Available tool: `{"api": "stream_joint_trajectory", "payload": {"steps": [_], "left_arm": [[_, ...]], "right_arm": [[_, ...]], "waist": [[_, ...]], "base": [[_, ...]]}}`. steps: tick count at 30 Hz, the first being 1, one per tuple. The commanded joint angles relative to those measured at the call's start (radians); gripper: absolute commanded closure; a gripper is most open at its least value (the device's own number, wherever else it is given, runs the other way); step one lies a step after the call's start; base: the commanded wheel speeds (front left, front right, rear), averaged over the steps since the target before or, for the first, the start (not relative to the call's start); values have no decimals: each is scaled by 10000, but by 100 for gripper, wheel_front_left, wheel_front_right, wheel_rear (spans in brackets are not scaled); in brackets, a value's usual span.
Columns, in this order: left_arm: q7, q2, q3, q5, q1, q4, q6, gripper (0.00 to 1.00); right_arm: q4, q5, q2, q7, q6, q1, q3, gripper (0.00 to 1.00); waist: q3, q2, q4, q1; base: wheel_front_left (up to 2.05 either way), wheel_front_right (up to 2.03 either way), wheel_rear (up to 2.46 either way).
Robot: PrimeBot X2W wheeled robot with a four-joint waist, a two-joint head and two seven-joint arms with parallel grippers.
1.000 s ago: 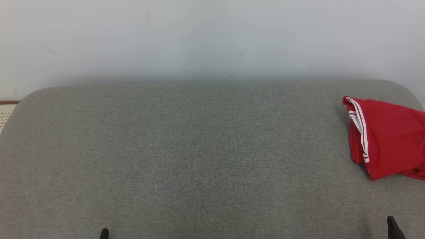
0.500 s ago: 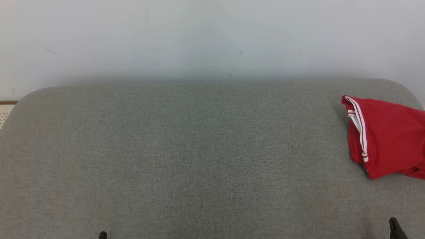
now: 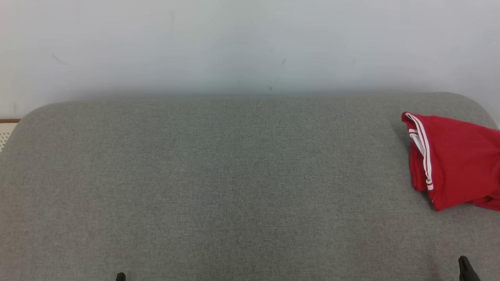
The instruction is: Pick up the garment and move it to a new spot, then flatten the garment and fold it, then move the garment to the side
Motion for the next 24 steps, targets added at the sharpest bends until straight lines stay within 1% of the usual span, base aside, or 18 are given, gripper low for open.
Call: {"api": "stream_joint_trajectory", "payload": {"steps": [1,24], "left_arm": [[32,-9,20,-32,108,-22,-39,100],[27,-9,18,-37,108,-21,-39,100]], "right_arm": [[8,12,19,32,-7,-48,-17,100],[8,16,18,28,-7,-47,-12,100]], "waist": [[0,0,1,0],[0,0,1,0]], "base": [[0,0,0],[0,0,0]]}}
